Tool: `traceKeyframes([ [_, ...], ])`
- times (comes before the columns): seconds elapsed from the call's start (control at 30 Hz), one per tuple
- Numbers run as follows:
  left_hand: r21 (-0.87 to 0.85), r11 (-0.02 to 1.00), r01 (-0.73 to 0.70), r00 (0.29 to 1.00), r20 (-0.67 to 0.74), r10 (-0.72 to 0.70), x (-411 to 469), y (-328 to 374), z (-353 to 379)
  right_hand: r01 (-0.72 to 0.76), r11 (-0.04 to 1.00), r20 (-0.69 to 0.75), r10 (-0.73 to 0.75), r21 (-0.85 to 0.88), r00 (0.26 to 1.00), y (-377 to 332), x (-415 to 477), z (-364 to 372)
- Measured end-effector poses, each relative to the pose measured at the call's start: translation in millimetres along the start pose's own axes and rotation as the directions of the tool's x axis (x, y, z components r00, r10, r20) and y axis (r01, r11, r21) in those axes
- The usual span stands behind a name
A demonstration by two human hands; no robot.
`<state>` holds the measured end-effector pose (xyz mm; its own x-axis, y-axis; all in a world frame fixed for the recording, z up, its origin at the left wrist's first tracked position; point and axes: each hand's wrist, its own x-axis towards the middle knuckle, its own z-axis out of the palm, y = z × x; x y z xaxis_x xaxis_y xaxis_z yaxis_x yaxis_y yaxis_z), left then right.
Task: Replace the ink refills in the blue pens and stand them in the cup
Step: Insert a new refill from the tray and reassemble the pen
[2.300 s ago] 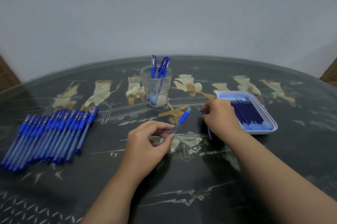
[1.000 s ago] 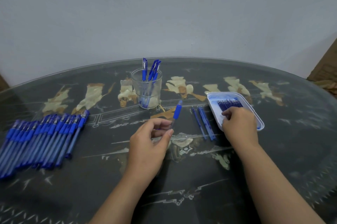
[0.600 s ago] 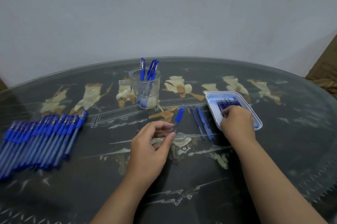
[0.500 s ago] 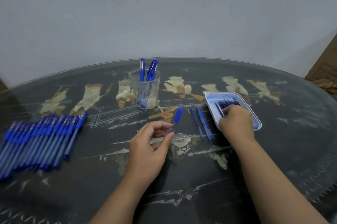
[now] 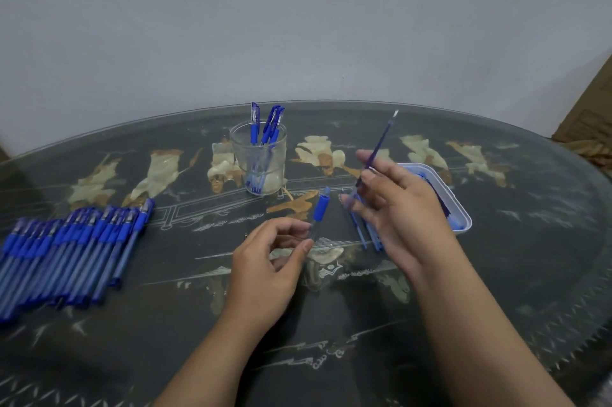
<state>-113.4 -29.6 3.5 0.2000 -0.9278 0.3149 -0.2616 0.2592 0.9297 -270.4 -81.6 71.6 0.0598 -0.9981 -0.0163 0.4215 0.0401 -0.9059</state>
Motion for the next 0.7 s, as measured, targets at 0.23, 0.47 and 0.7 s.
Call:
traceKeyframes([
  [0.23, 0.000, 1.000, -0.018, 1.000, 0.001, 0.018, -0.8, -0.4, -0.4, 0.016, 0.950, 0.078, -0.043, 0.312, 0.996, -4.8, -5.3, 8.1],
  [0.47, 0.010, 0.999, -0.042, 0.999, 0.026, 0.042, -1.7, 0.4, -0.3, 0.068, 0.984, 0.045, -0.076, 0.162, 0.996, -2.1, -4.2, 6.3],
  [0.7, -0.004, 0.999, -0.042, 0.999, 0.029, 0.043, -1.7, -0.3, 0.0, 0.087, 0.990, 0.052, -0.094, 0.114, 0.994, -1.9, -4.7, 6.3],
])
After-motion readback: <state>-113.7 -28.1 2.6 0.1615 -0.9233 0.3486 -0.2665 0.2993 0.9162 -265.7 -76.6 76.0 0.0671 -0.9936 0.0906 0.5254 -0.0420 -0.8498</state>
